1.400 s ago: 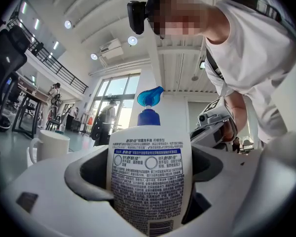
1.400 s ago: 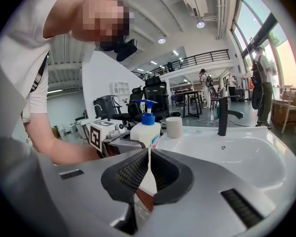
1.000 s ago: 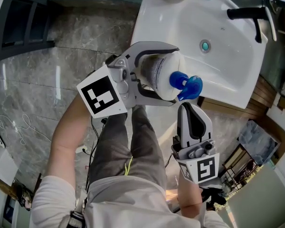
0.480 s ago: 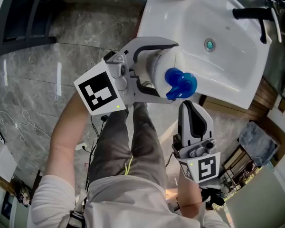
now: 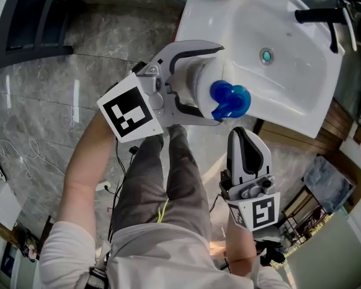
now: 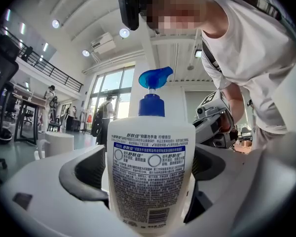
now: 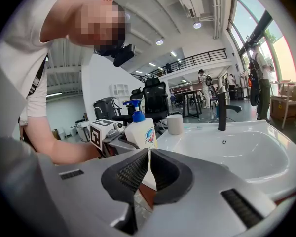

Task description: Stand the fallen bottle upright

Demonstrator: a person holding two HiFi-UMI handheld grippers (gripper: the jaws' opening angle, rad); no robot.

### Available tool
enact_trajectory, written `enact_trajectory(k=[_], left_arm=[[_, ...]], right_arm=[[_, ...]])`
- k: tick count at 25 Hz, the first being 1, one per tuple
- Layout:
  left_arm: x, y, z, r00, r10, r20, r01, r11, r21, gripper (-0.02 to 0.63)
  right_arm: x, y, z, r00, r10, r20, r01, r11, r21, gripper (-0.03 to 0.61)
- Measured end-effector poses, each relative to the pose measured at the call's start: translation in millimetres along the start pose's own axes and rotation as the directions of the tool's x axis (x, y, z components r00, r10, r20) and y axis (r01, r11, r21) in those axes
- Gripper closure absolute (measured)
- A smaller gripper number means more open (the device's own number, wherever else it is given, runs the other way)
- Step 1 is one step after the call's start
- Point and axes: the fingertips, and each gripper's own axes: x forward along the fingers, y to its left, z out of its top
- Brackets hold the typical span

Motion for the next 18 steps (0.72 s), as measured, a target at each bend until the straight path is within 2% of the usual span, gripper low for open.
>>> enact_trajectory(k=[12, 18], left_arm=[[-21, -9, 15, 0.999, 0.035, -0.029, -0.035, 0.999, -0.021, 0.075], [-38, -13, 23, 0.995, 0.084, -0.057, -0.085, 0.996, -0.026, 0.074]], right_arm=[[-19, 19, 13, 0.999, 0.007, 0.034, -0.006, 1.000, -0.022, 0.537], [-37, 27, 29, 0.998, -0.002, 0.058, 0.005, 0.999, -0.046, 0.537]])
